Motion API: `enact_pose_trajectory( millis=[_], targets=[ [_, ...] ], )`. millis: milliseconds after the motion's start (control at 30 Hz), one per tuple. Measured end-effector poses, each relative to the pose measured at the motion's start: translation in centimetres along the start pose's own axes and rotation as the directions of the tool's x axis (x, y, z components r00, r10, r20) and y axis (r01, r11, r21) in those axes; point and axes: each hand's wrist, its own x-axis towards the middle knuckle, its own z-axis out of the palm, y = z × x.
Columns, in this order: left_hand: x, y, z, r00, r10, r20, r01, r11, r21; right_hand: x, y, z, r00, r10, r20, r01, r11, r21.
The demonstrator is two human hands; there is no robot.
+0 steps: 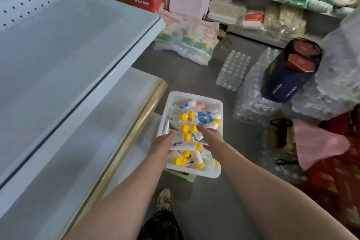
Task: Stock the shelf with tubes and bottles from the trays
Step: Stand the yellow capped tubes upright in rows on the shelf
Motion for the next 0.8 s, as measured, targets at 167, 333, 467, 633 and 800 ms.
enact_pose_trajectory(
  millis=[167,333,467,633,800],
  targets=[
    [5.6,-0.4,-0.4,0.999,-0.046,0.007,0.045,0.997,0.062,4.4,2.3,1.7,0.993,0.113,-0.016,-0.113,0.994,0.0],
    [9.7,-2.0,-0.2,0.992,-0.125,0.016,0.122,0.985,0.12,7.3,4.7,2.2,0.981,0.185,-0.064,-0.187,0.982,-0.022],
    [11.5,-2.9,0.3,0.989,-0.149,0.014,0.144,0.973,0.179,9.0,5.6,2.1,0.962,0.268,-0.054,-0.266,0.963,0.048],
    [13.1,-3.2,0.3,0.986,-0.169,0.0,0.165,0.962,0.219,11.0,6.3,2.8,0.949,0.315,-0.031,-0.309,0.943,0.123],
    [14.1,-2.7,0.4,0.987,-0.156,-0.039,0.161,0.968,0.195,12.2,6.1,2.9,0.948,0.312,-0.062,-0.315,0.948,-0.041]
  ],
)
